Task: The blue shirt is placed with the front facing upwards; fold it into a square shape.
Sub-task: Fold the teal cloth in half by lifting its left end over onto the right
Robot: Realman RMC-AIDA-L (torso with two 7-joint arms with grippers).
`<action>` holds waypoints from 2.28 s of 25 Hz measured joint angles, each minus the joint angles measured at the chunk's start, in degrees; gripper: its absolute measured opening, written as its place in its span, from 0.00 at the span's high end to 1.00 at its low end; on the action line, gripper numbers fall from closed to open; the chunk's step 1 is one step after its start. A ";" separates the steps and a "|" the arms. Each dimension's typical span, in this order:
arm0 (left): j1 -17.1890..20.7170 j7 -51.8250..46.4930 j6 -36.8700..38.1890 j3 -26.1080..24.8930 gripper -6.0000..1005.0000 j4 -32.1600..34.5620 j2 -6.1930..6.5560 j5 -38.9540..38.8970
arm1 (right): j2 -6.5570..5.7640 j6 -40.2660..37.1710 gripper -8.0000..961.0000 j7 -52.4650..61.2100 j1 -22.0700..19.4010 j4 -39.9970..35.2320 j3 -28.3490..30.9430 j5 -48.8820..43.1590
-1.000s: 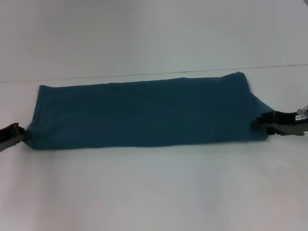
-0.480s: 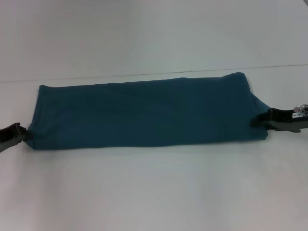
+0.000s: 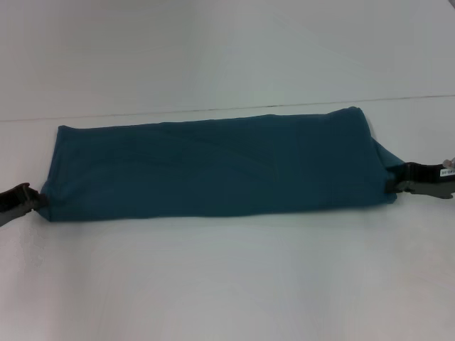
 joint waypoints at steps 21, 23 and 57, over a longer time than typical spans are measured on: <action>4.54 -0.69 9.95 -0.36 0.92 5.79 -1.65 -0.12 | -1.90 -6.52 0.99 0.09 -3.20 -1.17 0.17 -0.08; 5.66 -1.07 11.12 -0.39 0.92 7.64 -2.22 -0.33 | -1.93 -7.26 0.99 0.09 -3.56 -1.55 0.23 -0.08; 8.61 -0.61 18.59 -10.73 0.43 11.25 -1.62 -8.81 | -1.25 -18.40 0.35 -10.33 -9.23 -9.53 8.25 15.68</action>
